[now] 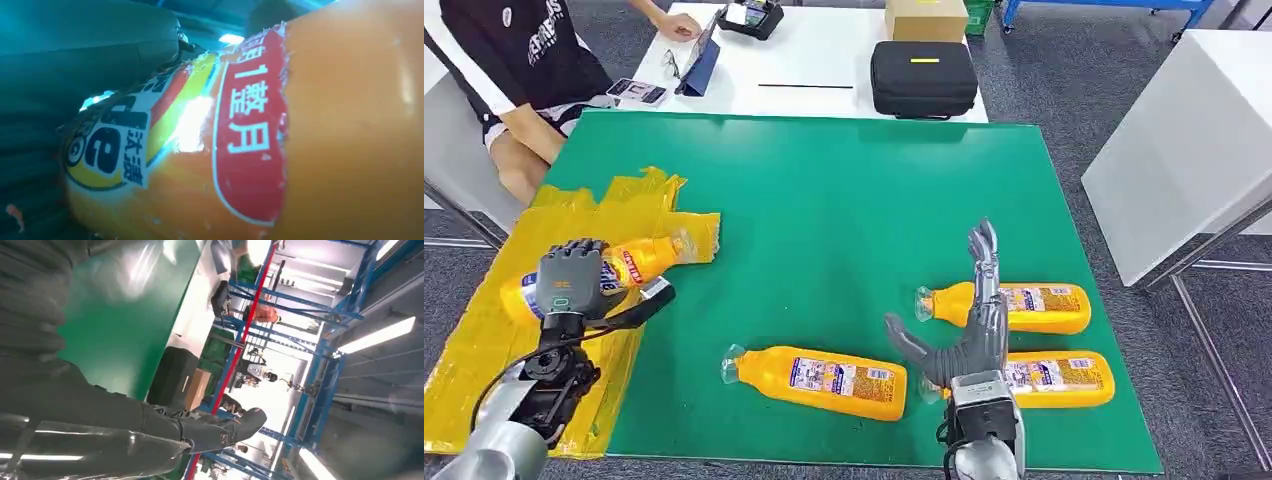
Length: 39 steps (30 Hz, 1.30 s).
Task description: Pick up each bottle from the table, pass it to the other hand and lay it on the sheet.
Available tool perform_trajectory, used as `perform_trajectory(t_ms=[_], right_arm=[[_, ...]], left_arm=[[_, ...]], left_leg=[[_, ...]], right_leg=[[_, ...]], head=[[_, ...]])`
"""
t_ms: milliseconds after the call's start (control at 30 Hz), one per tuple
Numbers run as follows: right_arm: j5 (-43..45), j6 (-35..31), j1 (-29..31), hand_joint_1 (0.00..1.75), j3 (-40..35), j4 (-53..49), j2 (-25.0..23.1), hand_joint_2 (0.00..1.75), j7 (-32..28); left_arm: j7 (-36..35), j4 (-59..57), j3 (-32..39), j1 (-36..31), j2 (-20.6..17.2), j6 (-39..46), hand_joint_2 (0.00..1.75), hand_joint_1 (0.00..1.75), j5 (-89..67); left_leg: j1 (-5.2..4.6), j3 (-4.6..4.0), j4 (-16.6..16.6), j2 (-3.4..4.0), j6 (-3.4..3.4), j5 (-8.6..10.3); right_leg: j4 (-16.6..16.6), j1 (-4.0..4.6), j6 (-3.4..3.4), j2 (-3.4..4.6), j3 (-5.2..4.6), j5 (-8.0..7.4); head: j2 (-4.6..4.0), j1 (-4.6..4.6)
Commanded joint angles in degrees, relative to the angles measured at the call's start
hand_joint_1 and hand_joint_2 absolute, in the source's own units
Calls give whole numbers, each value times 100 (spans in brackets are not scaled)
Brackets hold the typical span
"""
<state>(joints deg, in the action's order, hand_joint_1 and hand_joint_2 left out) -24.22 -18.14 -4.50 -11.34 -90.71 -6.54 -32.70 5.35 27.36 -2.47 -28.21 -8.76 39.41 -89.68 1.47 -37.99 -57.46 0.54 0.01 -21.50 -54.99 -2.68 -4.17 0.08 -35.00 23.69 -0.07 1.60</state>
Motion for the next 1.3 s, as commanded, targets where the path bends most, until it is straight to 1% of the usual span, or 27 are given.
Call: perform_trajectory(t_ms=[33,67,100,133,167,200,233,267,300,333,400,467,567,600,633,667,700,733,800,867,1033,1067,1133,1200,1233,1267,1300], right_arm=[[35,48,252,0,53,357,-25,175,12],[36,73,262,0,81,379,-35,175,16],[28,104,272,0,110,397,-46,175,13],[11,133,277,0,142,402,-61,175,8],[3,150,281,0,150,404,-62,175,7],[-11,181,288,0,169,408,-70,175,10],[-17,198,292,0,176,411,-74,175,12],[-29,237,308,0,186,417,-87,175,16],[-38,279,329,0,199,429,-105,175,25],[-38,279,329,0,199,429,-105,175,25],[-38,279,329,0,199,429,-105,175,25],[-42,288,352,0,202,441,-117,175,30],[-64,335,410,0,241,515,-128,175,34],[-56,405,411,0,274,510,-136,175,44],[-56,382,400,0,303,526,-132,175,44],[-56,375,388,0,313,518,-130,175,45],[-63,364,376,0,341,513,-124,175,38],[-68,358,366,0,344,509,-124,175,38],[-64,387,371,0,361,553,-117,175,40],[-78,436,370,0,414,569,-159,175,30],[-78,436,370,0,414,569,-159,175,30],[-79,436,383,0,410,567,-165,175,30],[-92,436,375,0,412,556,-166,175,39],[-112,435,366,0,414,541,-172,175,58],[-118,431,355,0,420,521,-179,175,65],[-139,432,338,0,445,483,-202,175,89],[-143,433,336,0,450,473,-205,175,92]], left_arm=[[424,237,-90,32,-368,59,175,175,-32],[433,395,-192,126,-410,59,175,175,-32],[493,639,-231,251,-418,59,175,175,-32],[572,889,-273,372,-419,59,175,175,-32],[610,1011,-354,428,-438,59,175,175,-32],[647,1149,-422,495,-425,59,175,175,-32],[766,1230,-364,536,-381,59,175,175,5],[884,1370,-254,612,-325,59,175,175,-19],[1025,1473,-127,677,-258,59,175,175,4],[1025,1473,-127,677,-258,59,175,175,4],[1025,1473,-127,677,-258,59,175,175,4],[1049,1510,-85,711,-228,59,175,175,-7],[1400,1365,141,744,-98,59,175,175,7],[1269,1255,-115,713,-123,59,175,131,170],[1808,742,384,562,74,59,175,0,339],[1989,566,476,503,133,59,175,0,399],[2098,257,442,405,158,59,175,0,542],[2126,-624,412,61,195,59,0,0,362],[1976,-1204,282,-169,225,-129,0,0,152],[1840,-1225,205,-186,280,-497,0,0,7],[1840,-1225,205,-186,280,-497,0,0,7],[1781,-1220,177,-181,293,-540,0,0,-23],[1905,-1214,248,-208,368,-686,0,0,88],[1953,-1214,281,-216,411,-776,0,0,141],[1944,-1212,284,-215,432,-821,0,0,147],[1909,-1173,276,-199,453,-828,0,0,145],[1920,-1169,301,-196,473,-831,0,0,180]], left_leg=[[2,27,-1,5,5,-12],[2,17,2,8,4,-7],[1,40,-1,10,7,-18],[2,27,0,9,5,-13],[0,45,-1,8,8,-21],[1,37,0,7,7,-18],[1,20,3,4,5,-8],[2,35,-1,3,6,-18],[0,23,2,-2,5,-10],[1,43,-2,-3,7,-21],[1,27,-1,0,5,-13],[1,33,1,-4,6,-14],[0,33,1,-4,5,-13],[-1,29,3,-1,5,-10],[1,22,3,-1,5,-7],[-2,45,5,-5,8,-14],[-2,34,5,-7,7,-9],[-1,24,6,-10,5,-5],[-2,34,8,-20,6,-5],[-1,34,8,-21,6,-6],[1,19,3,-13,4,-5],[0,44,0,-18,7,-17],[-1,47,0,-19,7,-18],[0,24,2,-13,5,-8],[-1,41,0,-17,8,-15],[-1,27,2,-13,6,-9],[-1,43,0,-16,8,-16]], right_leg=[[0,5,26,5,23,8],[4,4,18,8,13,2],[0,5,31,11,34,12],[2,5,25,10,23,7],[1,4,33,10,40,15],[2,4,29,9,34,12],[4,3,19,4,19,5],[1,5,29,4,34,14],[3,2,21,0,22,8],[0,4,32,0,42,18],[1,3,24,3,26,10],[1,4,28,-1,31,12],[0,4,28,-1,30,12],[3,2,24,1,25,8],[5,3,19,2,19,5],[6,2,29,-1,42,13],[5,1,23,-3,30,9],[6,1,17,-7,21,6],[6,0,22,-17,34,11],[7,2,24,-18,35,10],[4,3,17,-8,17,5],[0,5,32,-12,43,18],[-1,4,34,-13,46,20],[3,3,20,-8,24,8],[1,3,29,-12,41,16],[2,2,21,-8,26,9],[1,3,31,-10,43,16]], head=[[0,-2],[0,-2],[0,-2],[0,-2],[0,-2],[0,-2],[0,-4],[0,0],[0,-4],[0,-2],[0,-2],[0,-2],[0,-2],[0,-2],[0,-2],[0,-2],[0,-2],[0,-2],[0,-2],[0,-4],[0,-2],[0,-2],[0,-2],[0,-2],[0,-2],[0,-2],[0,-2]])
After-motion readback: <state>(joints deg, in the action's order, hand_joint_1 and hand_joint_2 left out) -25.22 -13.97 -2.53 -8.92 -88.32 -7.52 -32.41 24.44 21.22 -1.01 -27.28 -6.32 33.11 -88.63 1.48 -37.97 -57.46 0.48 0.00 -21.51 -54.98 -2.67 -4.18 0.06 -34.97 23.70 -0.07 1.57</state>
